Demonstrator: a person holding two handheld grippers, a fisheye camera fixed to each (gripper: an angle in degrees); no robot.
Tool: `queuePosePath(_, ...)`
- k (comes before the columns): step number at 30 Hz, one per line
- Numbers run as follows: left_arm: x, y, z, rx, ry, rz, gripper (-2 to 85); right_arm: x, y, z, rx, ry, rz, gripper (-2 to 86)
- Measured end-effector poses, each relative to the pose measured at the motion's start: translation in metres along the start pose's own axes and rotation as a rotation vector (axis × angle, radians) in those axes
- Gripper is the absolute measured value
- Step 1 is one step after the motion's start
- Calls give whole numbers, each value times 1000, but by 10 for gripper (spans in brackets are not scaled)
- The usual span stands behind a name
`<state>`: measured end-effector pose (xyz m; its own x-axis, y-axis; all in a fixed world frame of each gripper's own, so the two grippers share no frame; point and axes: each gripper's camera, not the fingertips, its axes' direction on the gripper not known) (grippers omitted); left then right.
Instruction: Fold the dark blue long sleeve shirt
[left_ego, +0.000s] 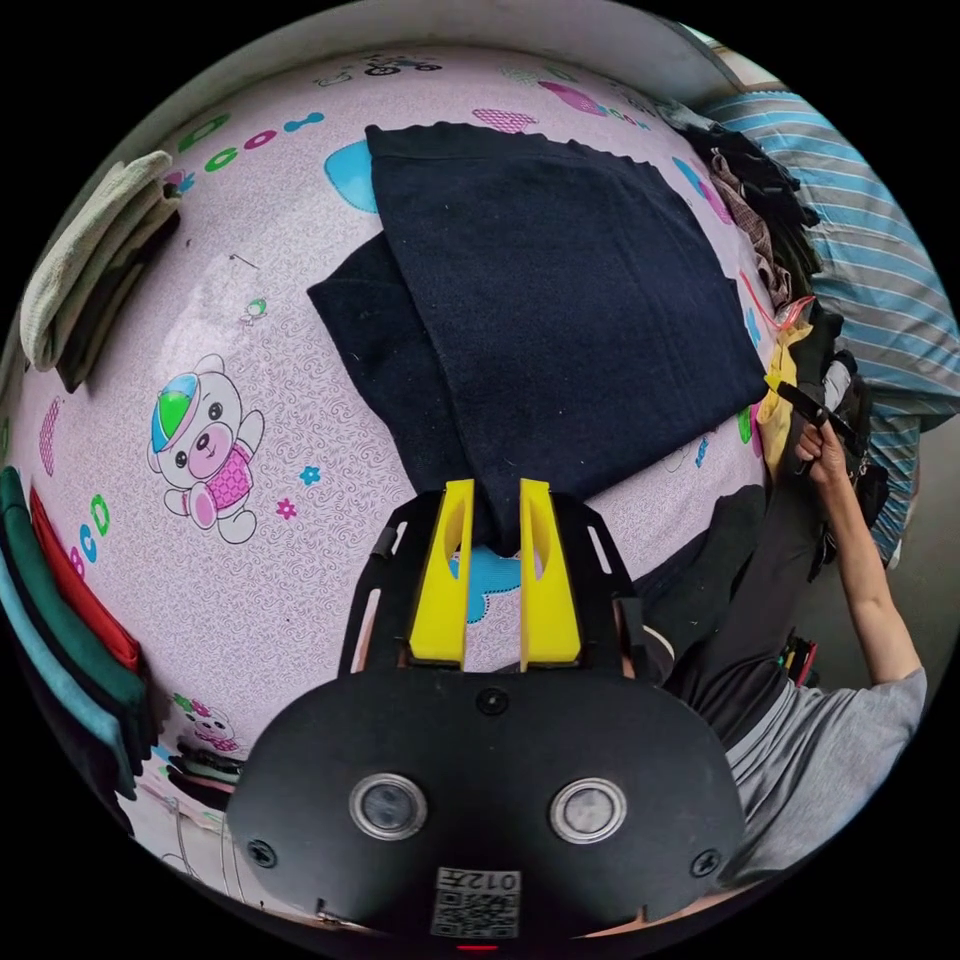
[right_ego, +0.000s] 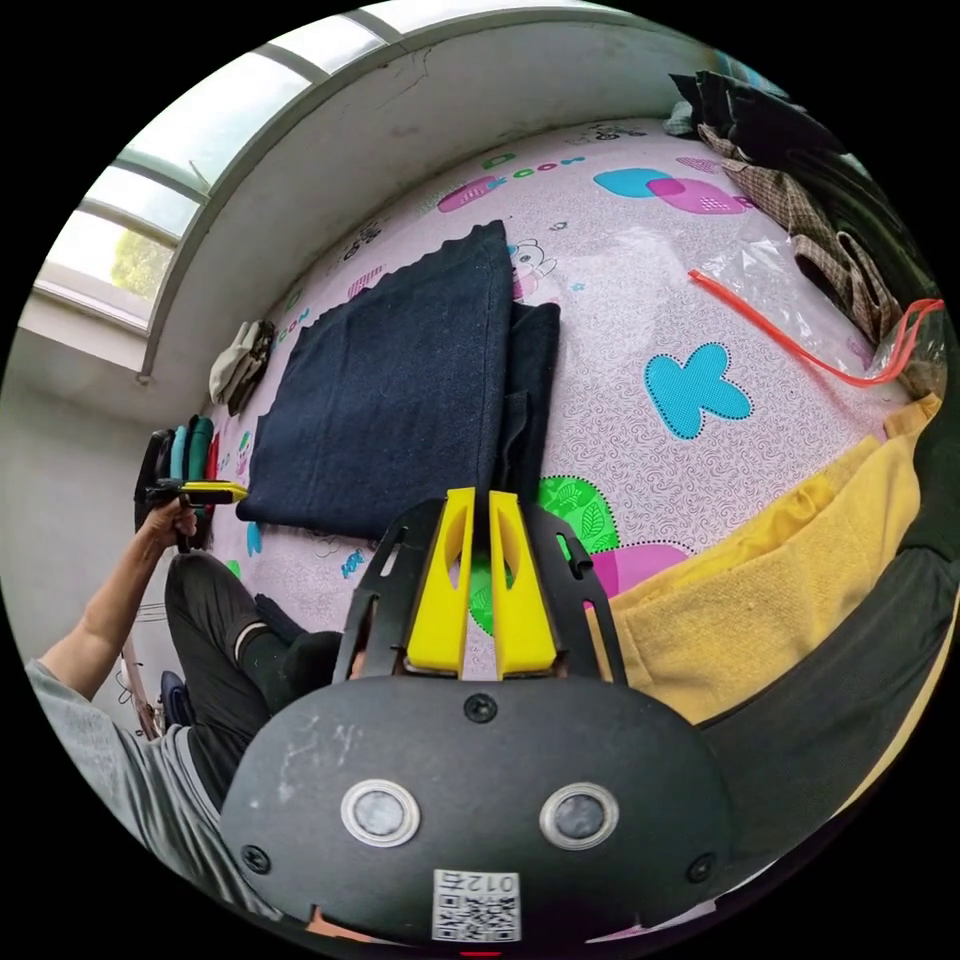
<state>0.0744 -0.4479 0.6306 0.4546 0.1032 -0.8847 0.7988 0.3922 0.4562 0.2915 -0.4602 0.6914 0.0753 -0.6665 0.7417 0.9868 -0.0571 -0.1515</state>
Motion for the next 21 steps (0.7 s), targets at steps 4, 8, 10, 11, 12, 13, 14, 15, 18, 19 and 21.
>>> queuePosePath(4,8,-12,15,-9,-37,-13,13,-7,-8,-5,-3,5,32,-4)
queuePosePath(8,18,-14,5,30,-38,33,5,-21,-15,-28,33,3,2,-9)
queuePosePath(10,28,-5,-16,103,-37,113,3,-27,-12,-47,74,-18,-28,-9)
queuePosePath(11,30,-3,-19,112,-39,128,2,-30,-7,-56,93,-13,-46,-10)
queuePosePath(12,30,2,-18,114,-43,144,2,-31,-3,-58,96,-4,-46,-10)
queuePosePath(13,28,3,-8,78,-51,147,2,-29,2,-54,79,26,-38,-10)
queuePosePath(14,26,2,1,42,-56,141,2,-24,5,-40,6,56,-19,-10)
queuePosePath(15,24,-2,20,-34,-52,127,2,-21,5,-31,-30,60,-4,-10)
queuePosePath(18,32,-21,50,-180,-100,131,2,-17,0,-15,-66,61,63,-10)
queuePosePath(19,38,-28,55,-210,-129,144,2,-21,-5,-15,-68,74,60,-10)
queuePosePath(21,46,-34,57,-243,-164,165,2,-29,-12,-18,-77,102,34,-10)
